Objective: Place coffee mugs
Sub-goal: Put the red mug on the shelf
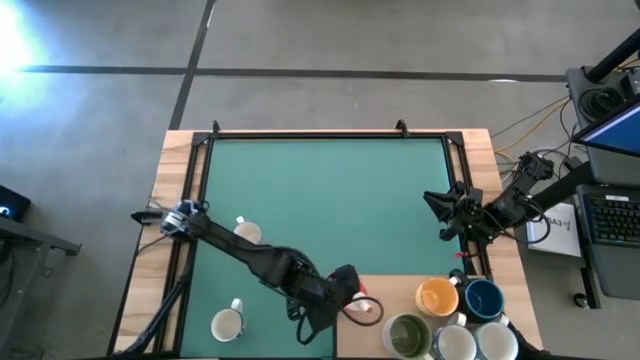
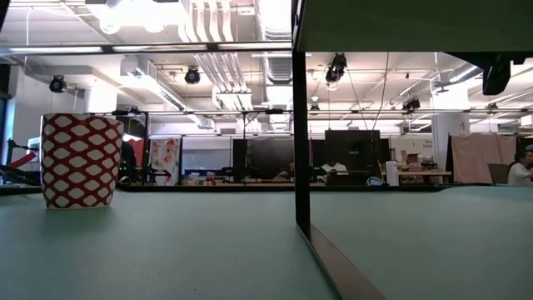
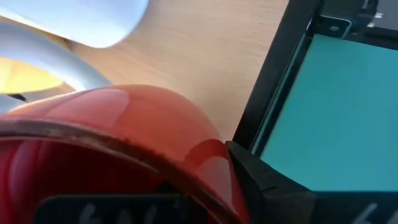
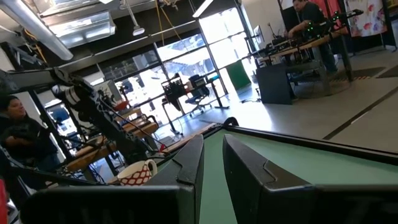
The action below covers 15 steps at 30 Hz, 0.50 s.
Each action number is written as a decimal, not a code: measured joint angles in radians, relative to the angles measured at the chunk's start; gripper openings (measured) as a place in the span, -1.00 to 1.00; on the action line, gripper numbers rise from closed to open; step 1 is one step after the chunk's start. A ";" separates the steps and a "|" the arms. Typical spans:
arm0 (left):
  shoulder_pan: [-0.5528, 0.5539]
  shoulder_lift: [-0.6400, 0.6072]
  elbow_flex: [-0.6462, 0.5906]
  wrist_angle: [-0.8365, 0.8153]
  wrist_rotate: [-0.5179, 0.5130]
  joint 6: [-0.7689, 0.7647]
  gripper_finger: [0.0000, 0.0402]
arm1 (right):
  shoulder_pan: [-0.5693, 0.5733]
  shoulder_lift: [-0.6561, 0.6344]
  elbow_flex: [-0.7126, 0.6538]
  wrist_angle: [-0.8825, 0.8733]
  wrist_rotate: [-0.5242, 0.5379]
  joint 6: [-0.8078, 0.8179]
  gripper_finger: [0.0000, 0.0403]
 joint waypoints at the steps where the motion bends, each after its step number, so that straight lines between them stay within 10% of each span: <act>1: 0.001 0.031 0.059 -0.055 0.002 -0.010 -0.86 | 0.000 0.000 0.000 0.000 0.000 0.000 -0.75; 5: 0.005 0.159 0.278 -0.238 0.025 -0.040 -0.86 | 0.000 0.000 0.000 0.000 0.000 0.000 -0.75; 15: 0.010 0.080 0.149 -0.155 0.067 -0.132 -0.85 | 0.000 0.000 0.000 -0.008 0.000 -0.007 -0.75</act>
